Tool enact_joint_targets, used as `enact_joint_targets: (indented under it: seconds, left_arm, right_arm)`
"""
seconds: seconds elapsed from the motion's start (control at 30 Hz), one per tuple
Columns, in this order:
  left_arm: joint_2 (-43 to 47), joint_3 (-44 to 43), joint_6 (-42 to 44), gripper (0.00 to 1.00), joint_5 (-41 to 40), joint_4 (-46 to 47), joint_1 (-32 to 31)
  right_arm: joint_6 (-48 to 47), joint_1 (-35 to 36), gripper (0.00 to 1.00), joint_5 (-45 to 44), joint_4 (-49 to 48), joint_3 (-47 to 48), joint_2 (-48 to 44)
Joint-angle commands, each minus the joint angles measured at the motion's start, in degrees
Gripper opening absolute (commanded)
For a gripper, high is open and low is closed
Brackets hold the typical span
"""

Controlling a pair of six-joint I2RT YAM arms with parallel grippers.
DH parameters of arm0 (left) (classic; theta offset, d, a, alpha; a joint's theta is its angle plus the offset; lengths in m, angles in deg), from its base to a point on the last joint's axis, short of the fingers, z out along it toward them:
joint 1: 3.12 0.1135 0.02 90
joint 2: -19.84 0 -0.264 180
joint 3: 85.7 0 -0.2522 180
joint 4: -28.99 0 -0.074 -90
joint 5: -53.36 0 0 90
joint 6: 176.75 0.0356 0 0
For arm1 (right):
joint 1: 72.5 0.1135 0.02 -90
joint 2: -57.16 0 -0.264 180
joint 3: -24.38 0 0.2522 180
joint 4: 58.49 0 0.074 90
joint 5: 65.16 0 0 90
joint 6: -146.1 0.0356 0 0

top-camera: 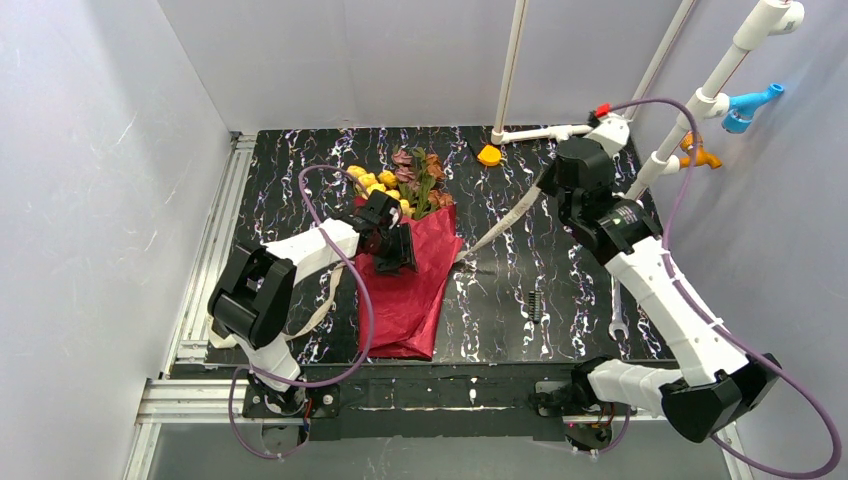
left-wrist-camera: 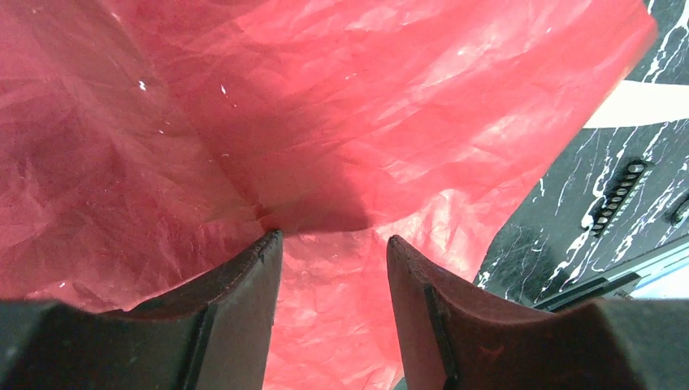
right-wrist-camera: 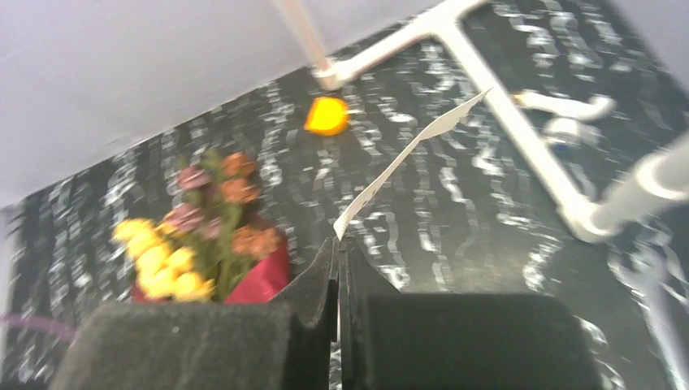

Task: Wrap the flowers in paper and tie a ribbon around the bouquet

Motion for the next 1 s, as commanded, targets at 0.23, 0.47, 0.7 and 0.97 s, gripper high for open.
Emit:
enact_joint_targets:
  seconds: [0.23, 0.47, 0.7, 0.97]
  left_arm:
    - [3.4, -2.4, 3.1, 0.5, -2.0, -5.2, 0.0]
    - [14.9, -0.3, 4.4, 0.6, -12.2, -11.5, 0.2]
    - [26.8, 4.7, 6.8, 0.66, -19.8, -19.4, 1.7]
    - [45.0, 15.2, -1.4, 0.62, -28.1, -28.2, 4.3]
  right_arm:
    - [-14.6, 16.5, 0.01, 10.0, -20.9, 4.1, 2.3]
    - [-17.9, 19.8, 0.01, 32.1, -23.9, 8.6, 9.4]
    - [-20.2, 27.4, 0.01, 40.4, -18.6, 16.7, 25.0]
    - [-20.5, 32.1, 0.01, 48.7, -17.0, 26.0, 42.9]
